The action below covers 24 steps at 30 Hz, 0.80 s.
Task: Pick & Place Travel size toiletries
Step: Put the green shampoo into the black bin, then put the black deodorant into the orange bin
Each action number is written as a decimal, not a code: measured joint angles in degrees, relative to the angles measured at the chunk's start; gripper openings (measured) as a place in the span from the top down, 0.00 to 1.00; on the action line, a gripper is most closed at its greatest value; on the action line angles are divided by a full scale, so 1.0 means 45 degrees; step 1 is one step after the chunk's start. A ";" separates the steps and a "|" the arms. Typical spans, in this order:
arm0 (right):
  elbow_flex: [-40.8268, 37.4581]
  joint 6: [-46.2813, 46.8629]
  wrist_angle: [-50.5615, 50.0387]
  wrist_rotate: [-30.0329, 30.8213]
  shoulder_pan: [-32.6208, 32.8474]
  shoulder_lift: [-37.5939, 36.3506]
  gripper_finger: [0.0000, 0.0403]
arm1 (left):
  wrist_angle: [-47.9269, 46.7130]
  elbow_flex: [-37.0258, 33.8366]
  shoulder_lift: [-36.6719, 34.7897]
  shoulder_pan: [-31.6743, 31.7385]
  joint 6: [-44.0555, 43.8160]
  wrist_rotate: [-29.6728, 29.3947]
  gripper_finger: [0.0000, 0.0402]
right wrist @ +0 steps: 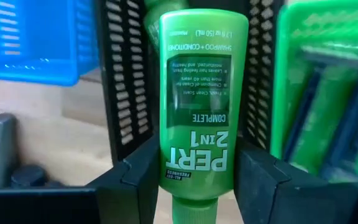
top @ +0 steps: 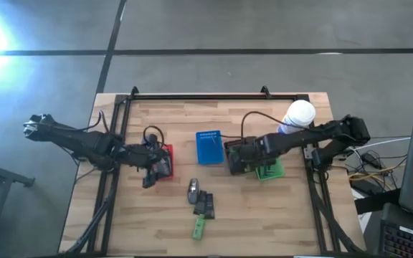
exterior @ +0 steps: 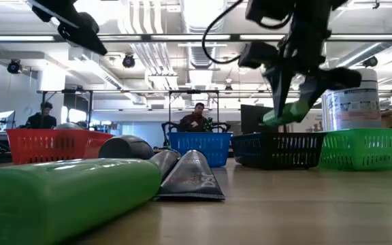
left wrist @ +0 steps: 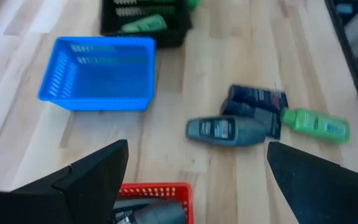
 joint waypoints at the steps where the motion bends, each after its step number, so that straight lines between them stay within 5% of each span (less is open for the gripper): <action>1: -0.0181 -0.0211 0.0307 -0.0035 -0.0225 0.0000 0.62 | -0.0012 -0.0005 0.0112 -0.0017 0.0183 0.0113 0.03; 14: -0.0648 -0.2421 0.0287 0.0559 -0.0717 -0.0102 0.32 | 0.0607 -0.0010 0.2632 -0.0046 0.2182 0.1458 0.03; 24: 0.0874 -0.7488 -0.0750 0.1190 0.0722 -0.0175 0.15 | 0.3512 -0.0005 0.5519 -0.0175 1.1865 0.3169 0.03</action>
